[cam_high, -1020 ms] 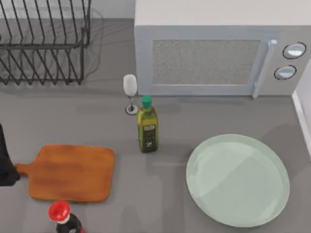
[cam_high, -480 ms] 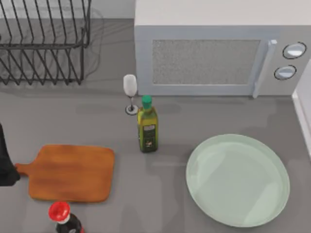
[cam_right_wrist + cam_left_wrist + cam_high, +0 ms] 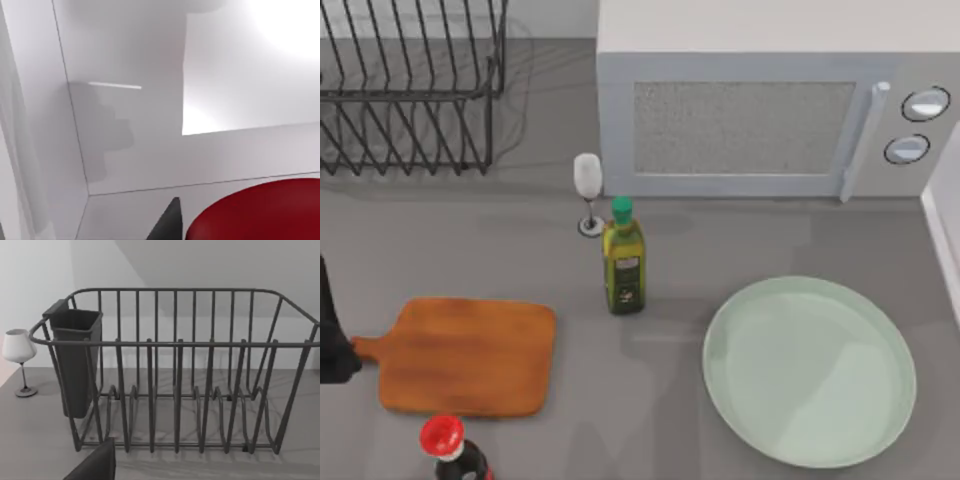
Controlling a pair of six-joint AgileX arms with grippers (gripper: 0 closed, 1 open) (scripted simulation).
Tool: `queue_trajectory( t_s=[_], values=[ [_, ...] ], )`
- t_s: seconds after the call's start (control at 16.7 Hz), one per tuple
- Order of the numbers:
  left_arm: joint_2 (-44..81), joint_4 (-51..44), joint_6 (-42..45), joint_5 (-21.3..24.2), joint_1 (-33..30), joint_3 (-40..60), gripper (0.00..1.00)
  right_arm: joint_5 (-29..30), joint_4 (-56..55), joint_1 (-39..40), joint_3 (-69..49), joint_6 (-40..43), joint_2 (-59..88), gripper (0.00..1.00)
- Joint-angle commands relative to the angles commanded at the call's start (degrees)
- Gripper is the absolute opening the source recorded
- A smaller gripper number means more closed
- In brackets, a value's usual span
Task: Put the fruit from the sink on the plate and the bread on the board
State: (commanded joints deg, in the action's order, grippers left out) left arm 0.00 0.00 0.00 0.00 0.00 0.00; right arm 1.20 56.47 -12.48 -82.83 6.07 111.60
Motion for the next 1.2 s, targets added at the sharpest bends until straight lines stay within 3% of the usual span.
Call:
queue_trajectory(
  t_s=[0.3, 0.72, 1.02, 1.2],
  values=[
    [0.0, 0.0, 0.0, 0.0, 0.0, 0.0, 1.0, 1.7, 8.2, 9.2, 0.7, -13.5, -7.0, 0.0],
    [0.0, 0.0, 0.0, 0.0, 0.0, 0.0, 1.0, 1.3, 14.7, 29.2, 2.3, -31.5, -11.6, 0.0],
    [0.0, 0.0, 0.0, 0.0, 0.0, 0.0, 1.0, -0.4, 13.7, 42.2, 2.4, -38.8, -11.2, 0.0],
    [0.0, 0.0, 0.0, 0.0, 0.0, 0.0, 1.0, -1.1, 12.9, 45.9, 2.5, -40.5, -10.8, 0.0]
  ],
)
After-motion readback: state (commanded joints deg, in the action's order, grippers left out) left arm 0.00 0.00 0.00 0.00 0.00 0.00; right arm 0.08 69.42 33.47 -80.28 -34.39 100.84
